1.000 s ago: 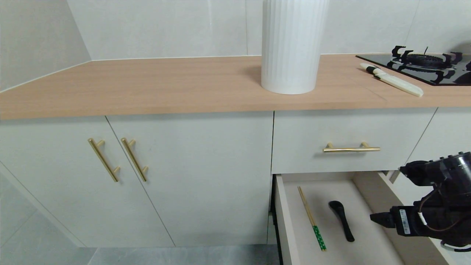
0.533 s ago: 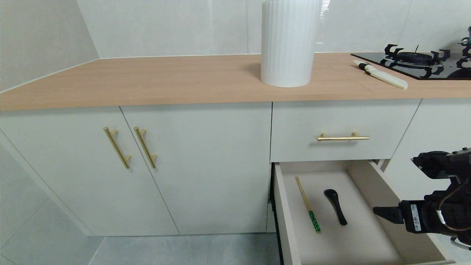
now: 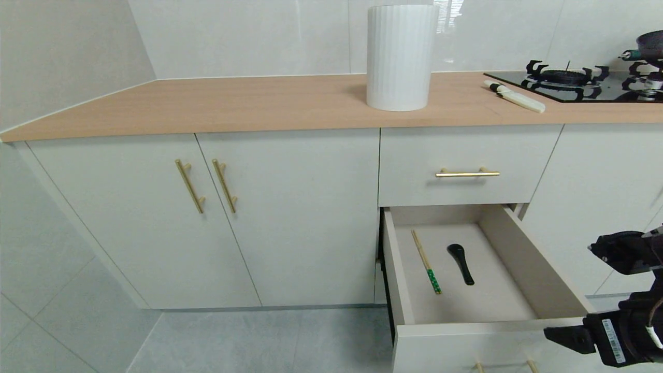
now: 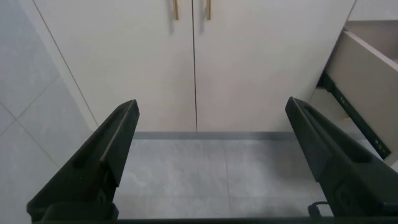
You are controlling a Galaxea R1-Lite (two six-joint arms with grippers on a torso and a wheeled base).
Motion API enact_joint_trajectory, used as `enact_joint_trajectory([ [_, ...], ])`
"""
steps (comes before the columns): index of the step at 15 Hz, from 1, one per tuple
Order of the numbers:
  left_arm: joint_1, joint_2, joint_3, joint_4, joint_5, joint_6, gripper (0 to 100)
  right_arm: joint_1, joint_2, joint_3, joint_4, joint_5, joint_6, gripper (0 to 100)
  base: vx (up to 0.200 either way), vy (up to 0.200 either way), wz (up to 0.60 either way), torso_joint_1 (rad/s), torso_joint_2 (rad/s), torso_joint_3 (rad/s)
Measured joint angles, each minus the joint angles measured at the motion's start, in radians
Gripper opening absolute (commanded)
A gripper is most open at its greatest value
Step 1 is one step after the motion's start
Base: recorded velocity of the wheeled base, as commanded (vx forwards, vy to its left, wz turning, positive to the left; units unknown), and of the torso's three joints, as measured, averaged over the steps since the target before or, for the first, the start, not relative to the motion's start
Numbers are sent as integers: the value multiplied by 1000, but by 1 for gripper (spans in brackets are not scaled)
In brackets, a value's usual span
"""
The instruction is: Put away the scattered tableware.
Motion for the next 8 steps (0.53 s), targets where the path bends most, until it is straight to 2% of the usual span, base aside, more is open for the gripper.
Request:
enact_joint_trajectory([
  [4, 0, 0, 0, 0, 0, 0, 100, 37, 20, -48, 111, 56, 15, 100, 0, 0, 0, 0, 0, 0],
  [8, 0, 0, 0, 0, 0, 0, 100, 51, 117, -46, 117, 93, 38, 100, 0, 0, 0, 0, 0, 0],
])
